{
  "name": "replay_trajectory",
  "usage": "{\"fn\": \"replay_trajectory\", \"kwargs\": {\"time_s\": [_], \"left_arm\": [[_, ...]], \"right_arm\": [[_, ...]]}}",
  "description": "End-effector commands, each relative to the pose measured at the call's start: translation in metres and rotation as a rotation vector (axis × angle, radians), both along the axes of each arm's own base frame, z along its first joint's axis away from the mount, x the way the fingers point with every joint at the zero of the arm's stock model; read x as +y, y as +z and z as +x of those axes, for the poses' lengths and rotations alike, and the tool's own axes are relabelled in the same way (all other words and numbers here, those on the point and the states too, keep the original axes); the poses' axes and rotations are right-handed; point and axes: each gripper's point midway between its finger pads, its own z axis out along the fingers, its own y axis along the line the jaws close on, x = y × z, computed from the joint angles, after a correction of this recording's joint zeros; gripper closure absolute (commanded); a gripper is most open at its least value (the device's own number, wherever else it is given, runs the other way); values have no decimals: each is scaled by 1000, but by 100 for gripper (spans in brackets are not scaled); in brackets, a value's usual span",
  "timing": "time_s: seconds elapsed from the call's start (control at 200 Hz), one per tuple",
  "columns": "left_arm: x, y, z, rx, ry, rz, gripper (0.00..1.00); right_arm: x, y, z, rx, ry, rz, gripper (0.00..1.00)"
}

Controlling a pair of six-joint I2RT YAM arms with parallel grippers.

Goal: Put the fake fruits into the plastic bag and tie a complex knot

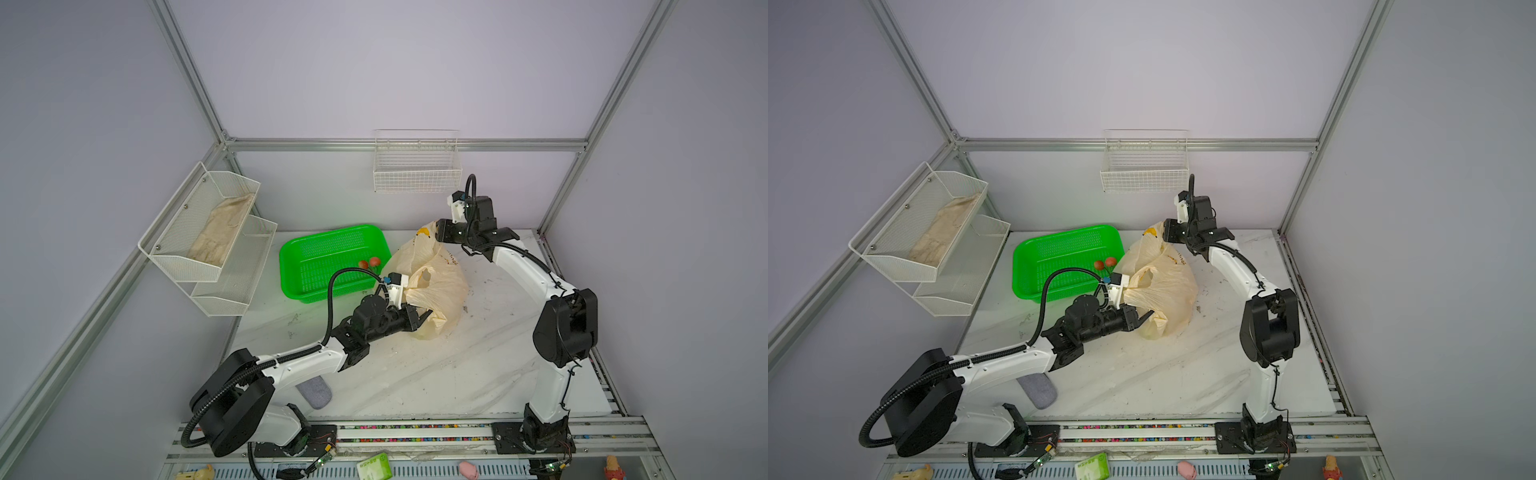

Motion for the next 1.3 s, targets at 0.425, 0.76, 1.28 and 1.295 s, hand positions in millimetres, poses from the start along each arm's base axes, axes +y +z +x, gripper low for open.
{"fn": "replay_trajectory", "kwargs": {"time_s": [0.425,0.76,1.28,1.295], "left_arm": [[38,-3,1,54,122,-38,100],[26,13,4,-4,71,-7,100],[0,48,32,-42,60,-45,100],[-1,48,33,-41,60,-46,100]], "right_arm": [[-27,94,-100,-246,15,14,24],[-13,78,-72,-195,10,-35,17],[38,112,-82,-184,358,207,3],[36,114,-81,-186,349,209,3]]}}
